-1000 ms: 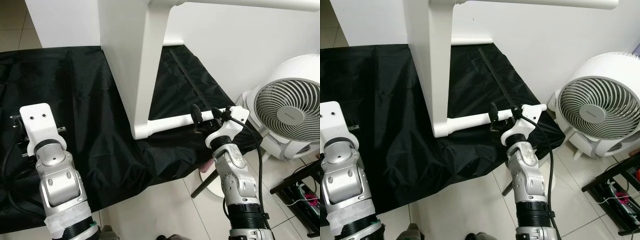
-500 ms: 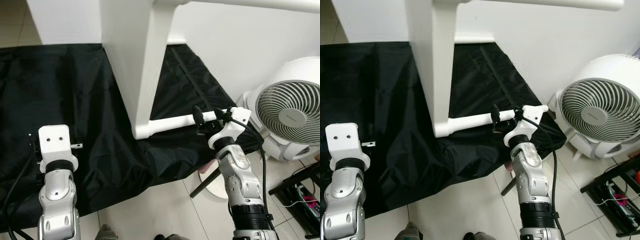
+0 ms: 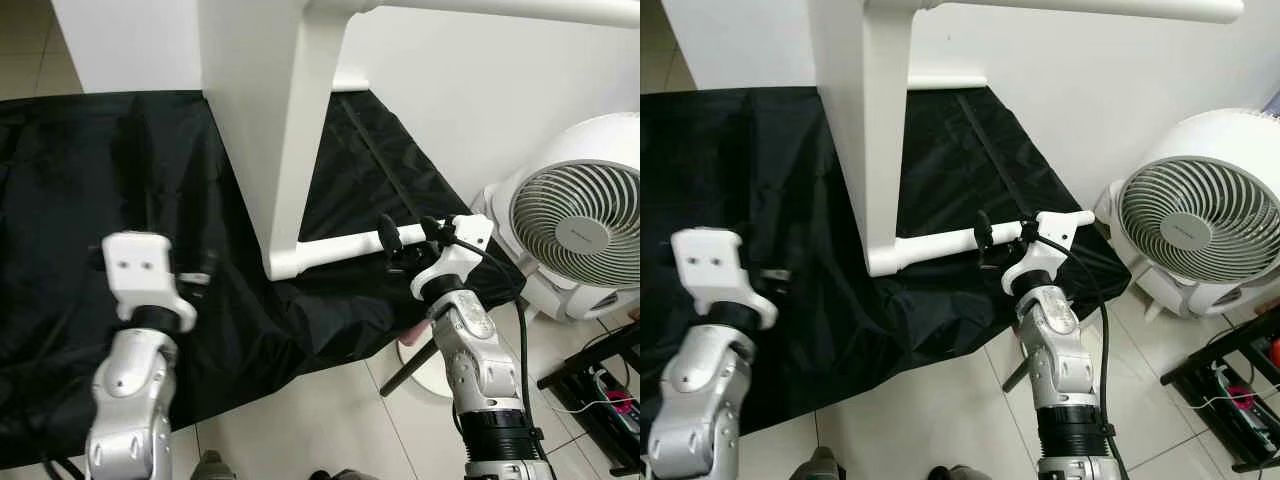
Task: Building children table
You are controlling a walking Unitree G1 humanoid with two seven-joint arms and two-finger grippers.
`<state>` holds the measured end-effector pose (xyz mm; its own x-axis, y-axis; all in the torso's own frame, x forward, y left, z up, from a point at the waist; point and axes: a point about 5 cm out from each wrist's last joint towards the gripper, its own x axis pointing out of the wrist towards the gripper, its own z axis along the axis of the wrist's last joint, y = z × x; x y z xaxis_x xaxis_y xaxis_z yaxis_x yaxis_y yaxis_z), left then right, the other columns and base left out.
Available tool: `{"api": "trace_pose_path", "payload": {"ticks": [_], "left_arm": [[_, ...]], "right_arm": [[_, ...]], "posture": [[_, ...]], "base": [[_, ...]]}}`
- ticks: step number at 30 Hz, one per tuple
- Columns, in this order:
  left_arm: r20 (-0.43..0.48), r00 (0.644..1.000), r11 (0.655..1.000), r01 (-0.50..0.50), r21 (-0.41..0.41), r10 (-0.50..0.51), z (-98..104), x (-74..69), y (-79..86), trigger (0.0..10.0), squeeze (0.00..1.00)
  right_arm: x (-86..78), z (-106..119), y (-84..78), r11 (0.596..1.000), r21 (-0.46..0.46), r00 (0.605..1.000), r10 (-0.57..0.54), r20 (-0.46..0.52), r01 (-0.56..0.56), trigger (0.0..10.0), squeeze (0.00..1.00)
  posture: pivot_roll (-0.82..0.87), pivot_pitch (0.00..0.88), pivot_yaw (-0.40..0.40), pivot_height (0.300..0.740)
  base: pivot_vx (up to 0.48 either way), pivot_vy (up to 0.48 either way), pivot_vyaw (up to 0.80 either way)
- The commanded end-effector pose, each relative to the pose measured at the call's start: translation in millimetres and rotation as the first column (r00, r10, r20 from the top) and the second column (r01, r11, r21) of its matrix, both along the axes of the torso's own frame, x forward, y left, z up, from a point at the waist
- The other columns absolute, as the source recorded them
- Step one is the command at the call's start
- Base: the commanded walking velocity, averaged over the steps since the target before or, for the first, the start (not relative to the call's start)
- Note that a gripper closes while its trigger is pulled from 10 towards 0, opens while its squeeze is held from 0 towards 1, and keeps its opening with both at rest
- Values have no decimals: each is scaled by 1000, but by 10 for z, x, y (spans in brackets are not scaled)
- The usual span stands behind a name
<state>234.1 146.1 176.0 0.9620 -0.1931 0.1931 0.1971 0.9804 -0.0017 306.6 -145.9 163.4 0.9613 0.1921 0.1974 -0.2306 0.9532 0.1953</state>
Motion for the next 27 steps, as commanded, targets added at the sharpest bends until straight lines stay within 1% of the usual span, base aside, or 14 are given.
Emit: {"api": "trace_pose_path", "payload": {"ticks": [1, 2, 5, 8, 13, 16, 18, 19, 21, 22, 23, 24, 25, 27], "left_arm": [[26, 991, 990, 131, 56, -133, 16, -61, -121, 10000, 0], [26, 991, 990, 131, 56, -133, 16, -61, -121, 10000, 0], [-44, 909, 880, 412, 236, -414, -83, -217, -263, 10000, 0], [-58, 896, 862, 440, 251, -441, -102, -229, -276, 10000, 0], [-53, 913, 879, 405, 251, -405, -104, -174, -278, 10000, 0], [-52, 958, 945, 287, 160, -282, -89, -60, -293, 10000, 0], [-52, 958, 945, 287, 160, -282, -89, -60, -293, 10000, 0], [-57, 967, 958, 256, 130, -250, -90, -42, -295, 10000, 0], [-59, 971, 964, 239, 115, -234, -91, -35, -295, 10000, 0], [-58, 970, 963, 243, 115, -238, -97, -39, -295, 10000, 0], [-64, 969, 964, 246, 105, -240, -114, -38, -292, 10000, 373], [-64, 969, 964, 246, 105, -240, -114, -38, -292, 10000, 373], [-69, 966, 963, 255, 87, -249, -130, -39, -294, 10000, 1000], [-72, 966, 963, 254, 87, -248, -142, -35, -293, 10000, 1000]], "right_arm": [[-1, -26, -45, 1000, -24, 1000, 7, 3, -7, 10000, 0], [-1, -26, -45, 1000, -24, 1000, 7, 3, -7, 10000, 0], [26, -12, -59, 997, -66, 999, 40, 18, -39, 10000, 0], [36, -4, -68, 997, -71, 999, 40, 22, -39, 10000, 0], [44, 3, -92, 997, -70, 999, 27, 25, -26, 10000, 0], [20, -16, -89, 999, -42, 1000, 17, 19, -16, 10000, 0], [20, -16, -89, 999, -42, 1000, 17, 19, -16, 10000, 0], [0, -24, -71, 999, -20, 999, 29, 20, -28, 10000, 157], [-14, -28, -58, 999, -5, 999, 38, 22, -38, 10000, 157], [-33, -31, -53, 999, -2, 999, 37, 30, -37, 10000, 1000], [-53, -38, -48, 999, -3, 999, 36, 37, -36, 10000, 1000], [-53, -38, -48, 999, -3, 999, 36, 37, -36, 10000, 1000], [-68, -44, -46, 999, -7, 999, 33, 41, -33, 10000, 1000], [-80, -49, -43, 999, -13, 999, 31, 44, -31, 10000, 1000]], "posture": [[168, 64, -92, 740], [168, 64, -92, 740], [163, 61, -82, 740], [160, 58, -79, 740], [159, 58, -75, 740], [162, 56, -75, 740], [162, 56, -75, 740], [163, 56, -75, 740], [163, 56, -75, 740], [163, 57, -76, 740], [159, 57, -75, 740], [159, 57, -75, 740], [158, 59, -75, 740], [158, 57, -75, 740]], "base": [[0, 0, 0], [0, 0, 0], [0, 0, 0], [0, 0, 0], [0, 0, 0], [0, 0, 0], [0, 0, 0], [0, 0, 0], [0, 0, 0], [0, 0, 0], [0, 0, 0], [0, 0, 0], [0, 0, 0], [0, 0, 0]]}}
